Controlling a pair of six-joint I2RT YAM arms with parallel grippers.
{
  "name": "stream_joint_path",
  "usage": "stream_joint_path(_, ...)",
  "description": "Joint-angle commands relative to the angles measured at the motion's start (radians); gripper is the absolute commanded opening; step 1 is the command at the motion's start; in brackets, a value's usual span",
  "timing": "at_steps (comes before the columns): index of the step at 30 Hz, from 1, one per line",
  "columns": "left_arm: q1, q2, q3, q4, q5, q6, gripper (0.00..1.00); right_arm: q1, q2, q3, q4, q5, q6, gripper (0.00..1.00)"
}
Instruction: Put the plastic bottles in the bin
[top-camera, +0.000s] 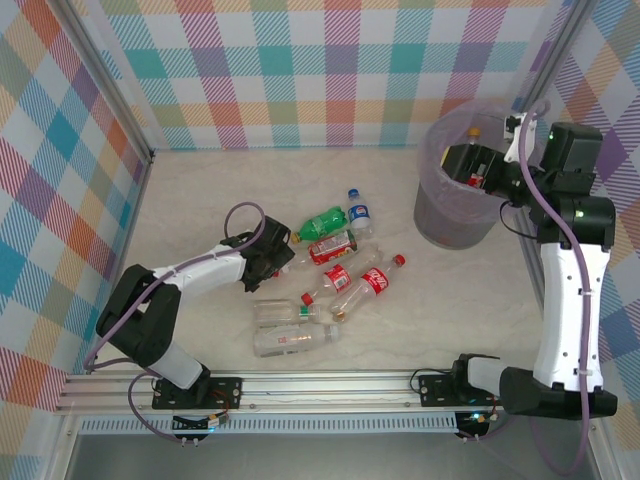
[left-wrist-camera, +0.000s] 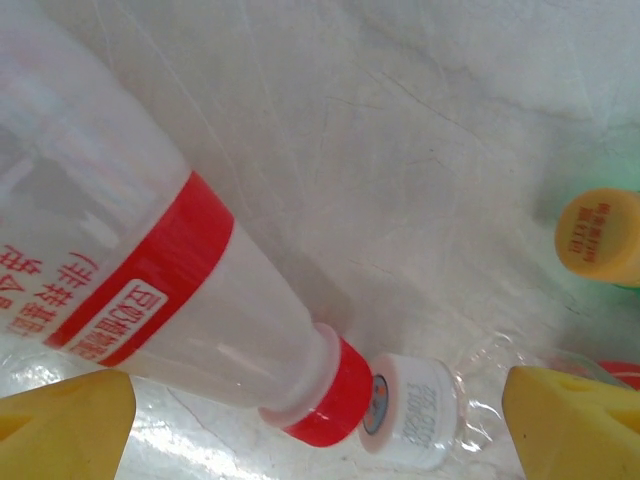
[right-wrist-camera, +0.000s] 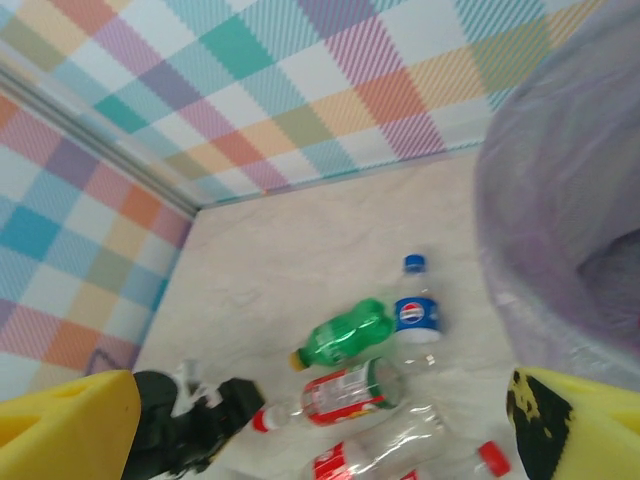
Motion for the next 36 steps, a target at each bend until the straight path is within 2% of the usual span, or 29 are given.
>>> stream_joint_path(1, 0.017, 0.036, -0.019, 0.022, 0.002, -0.019, 0.94, -0.005, -0.039, -0.066, 0.066, -0.140, 0.099, 0.94)
stream_joint_path(3, 0.020, 0.057, -0.018, 0.038, 0.009, -0.021, 0.92, -0.005, -0.061, -0.102, 0.096, -0.170, 0.123, 0.94)
stream_joint_path(8, 0.022, 0.094, 0.006, 0.037, 0.004, -0.026, 0.80, -0.005, -0.085, -0.134, 0.069, -0.149, 0.110, 0.94)
stream_joint_path(12, 0.022, 0.090, 0.015, 0.023, -0.004, -0.002, 0.68, -0.005, -0.094, -0.151, 0.073, -0.132, 0.113, 0.94)
stream_joint_path(16, 0.022, 0.063, 0.016, -0.005, -0.024, 0.011, 0.60, -0.005, -0.110, -0.172, 0.091, -0.127, 0.120, 0.94)
stream_joint_path(21, 0.022, 0.018, 0.011, -0.032, -0.048, 0.027, 0.52, -0.004, -0.110, -0.181, 0.105, -0.128, 0.129, 0.94)
stream_joint_path(27, 0.022, -0.033, 0.005, -0.064, -0.061, 0.054, 0.46, -0.004, -0.108, -0.206, 0.201, -0.165, 0.208, 0.94)
stream_joint_path(32, 0.020, -0.064, 0.037, -0.096, -0.062, 0.104, 0.46, -0.002, -0.116, -0.225, 0.234, -0.175, 0.238, 0.93)
stream_joint_path(36, 0.026, -0.064, 0.056, -0.141, -0.124, 0.103, 0.75, -0.001, -0.117, -0.231, 0.220, -0.167, 0.228, 0.93)
